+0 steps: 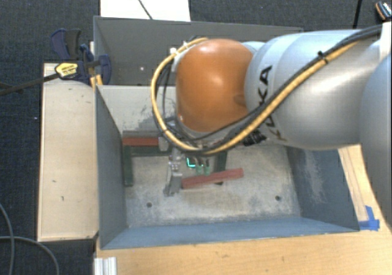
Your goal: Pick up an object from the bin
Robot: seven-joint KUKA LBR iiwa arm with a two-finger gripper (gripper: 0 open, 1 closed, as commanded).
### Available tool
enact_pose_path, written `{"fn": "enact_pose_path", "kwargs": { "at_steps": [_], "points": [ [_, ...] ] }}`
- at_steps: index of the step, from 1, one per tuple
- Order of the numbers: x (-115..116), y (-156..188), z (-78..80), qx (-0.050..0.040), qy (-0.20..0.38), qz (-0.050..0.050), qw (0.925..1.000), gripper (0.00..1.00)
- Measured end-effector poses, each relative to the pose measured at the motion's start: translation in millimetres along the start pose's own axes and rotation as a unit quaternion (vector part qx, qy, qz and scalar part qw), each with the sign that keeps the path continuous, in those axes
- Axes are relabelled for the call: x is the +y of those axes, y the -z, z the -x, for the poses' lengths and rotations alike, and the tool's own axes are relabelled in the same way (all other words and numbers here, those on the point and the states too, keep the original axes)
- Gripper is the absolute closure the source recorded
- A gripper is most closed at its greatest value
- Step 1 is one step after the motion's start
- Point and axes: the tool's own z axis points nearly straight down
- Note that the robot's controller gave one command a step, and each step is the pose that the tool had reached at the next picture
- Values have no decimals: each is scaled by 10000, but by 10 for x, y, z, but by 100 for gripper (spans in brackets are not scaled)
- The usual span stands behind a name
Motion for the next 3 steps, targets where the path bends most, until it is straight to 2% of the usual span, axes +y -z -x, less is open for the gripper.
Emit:
{"fn": "enact_pose_path", "kwargs": {
  "at_steps": [1,2,3],
  "points": [
    [-1098,-1185,97,2,360,-18,9993,0],
    [-1163,-1480,448,-44,155,3,9999,0],
    [-1155,-1464,442,-44,137,8,9999,100]
  ]
}}
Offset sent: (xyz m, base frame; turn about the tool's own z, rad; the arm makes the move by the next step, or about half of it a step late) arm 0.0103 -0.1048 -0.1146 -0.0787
